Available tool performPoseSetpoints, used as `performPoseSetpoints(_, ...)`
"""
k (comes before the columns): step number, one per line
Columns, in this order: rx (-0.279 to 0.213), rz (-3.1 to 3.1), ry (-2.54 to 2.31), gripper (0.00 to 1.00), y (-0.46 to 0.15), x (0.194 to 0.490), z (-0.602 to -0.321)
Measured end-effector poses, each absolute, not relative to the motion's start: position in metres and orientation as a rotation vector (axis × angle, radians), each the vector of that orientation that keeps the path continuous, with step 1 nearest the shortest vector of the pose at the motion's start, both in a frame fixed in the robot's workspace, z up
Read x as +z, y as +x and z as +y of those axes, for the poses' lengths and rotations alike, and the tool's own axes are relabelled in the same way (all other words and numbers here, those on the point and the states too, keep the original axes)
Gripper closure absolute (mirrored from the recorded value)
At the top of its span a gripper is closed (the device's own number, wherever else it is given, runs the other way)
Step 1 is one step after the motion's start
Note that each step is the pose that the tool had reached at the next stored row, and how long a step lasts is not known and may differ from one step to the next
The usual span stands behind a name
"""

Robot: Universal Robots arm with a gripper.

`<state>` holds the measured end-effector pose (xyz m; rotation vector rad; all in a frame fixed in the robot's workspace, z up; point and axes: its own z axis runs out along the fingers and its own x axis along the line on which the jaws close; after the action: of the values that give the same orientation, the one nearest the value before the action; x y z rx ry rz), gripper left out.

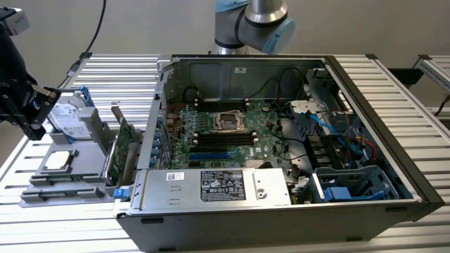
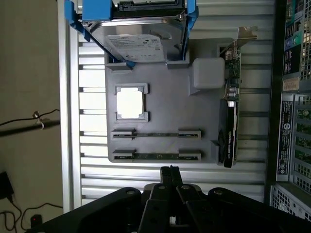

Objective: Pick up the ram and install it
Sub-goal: 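Pick up the ram and move it above insertion slot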

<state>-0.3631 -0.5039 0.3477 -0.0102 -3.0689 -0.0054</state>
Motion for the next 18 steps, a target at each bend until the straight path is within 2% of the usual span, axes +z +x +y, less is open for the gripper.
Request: performPoseSetpoints(18, 0.003, -3.041, 0.418, 0.89, -0.3634, 0.3416, -0.5039)
